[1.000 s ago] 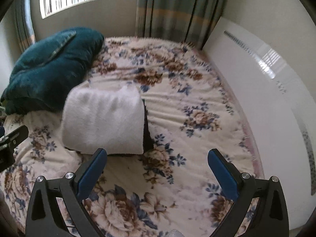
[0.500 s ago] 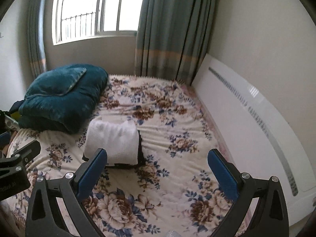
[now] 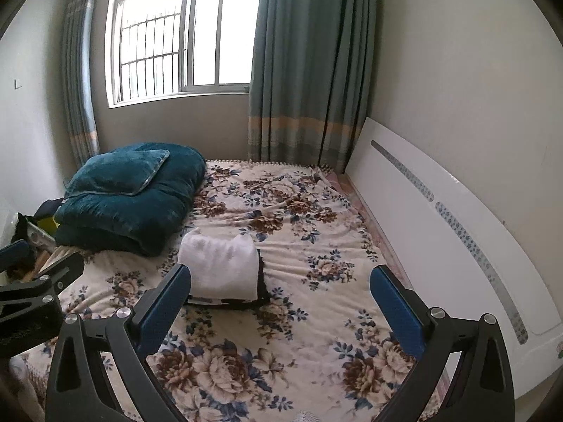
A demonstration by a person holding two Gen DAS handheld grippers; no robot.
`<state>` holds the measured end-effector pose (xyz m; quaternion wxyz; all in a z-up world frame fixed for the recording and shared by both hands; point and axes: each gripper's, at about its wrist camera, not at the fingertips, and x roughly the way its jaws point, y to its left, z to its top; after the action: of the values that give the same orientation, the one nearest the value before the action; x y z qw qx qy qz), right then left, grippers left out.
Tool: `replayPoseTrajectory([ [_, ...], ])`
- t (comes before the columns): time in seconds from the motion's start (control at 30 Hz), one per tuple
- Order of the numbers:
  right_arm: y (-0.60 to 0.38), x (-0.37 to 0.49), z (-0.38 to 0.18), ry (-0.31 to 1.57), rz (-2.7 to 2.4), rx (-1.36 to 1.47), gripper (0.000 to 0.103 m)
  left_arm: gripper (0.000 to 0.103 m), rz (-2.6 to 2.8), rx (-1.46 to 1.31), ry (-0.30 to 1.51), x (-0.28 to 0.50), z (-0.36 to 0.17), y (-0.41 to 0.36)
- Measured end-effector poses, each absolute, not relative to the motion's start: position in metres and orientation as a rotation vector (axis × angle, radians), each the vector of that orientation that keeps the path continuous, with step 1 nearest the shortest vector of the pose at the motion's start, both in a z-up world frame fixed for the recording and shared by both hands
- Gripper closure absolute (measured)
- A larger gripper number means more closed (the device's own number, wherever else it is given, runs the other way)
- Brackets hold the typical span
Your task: Fold small clothes
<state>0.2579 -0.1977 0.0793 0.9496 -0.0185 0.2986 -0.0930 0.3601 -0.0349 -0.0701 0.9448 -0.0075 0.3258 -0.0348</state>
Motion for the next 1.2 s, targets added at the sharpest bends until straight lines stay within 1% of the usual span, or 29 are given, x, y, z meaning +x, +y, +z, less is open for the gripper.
replayPoseTrajectory([
  [1.2, -0.183, 0.259, 0.093, 0.614, -0.135, -0.038, 0.000, 0.000, -0.010, -0.026, 0.633, 0.347, -0.059, -0.033],
])
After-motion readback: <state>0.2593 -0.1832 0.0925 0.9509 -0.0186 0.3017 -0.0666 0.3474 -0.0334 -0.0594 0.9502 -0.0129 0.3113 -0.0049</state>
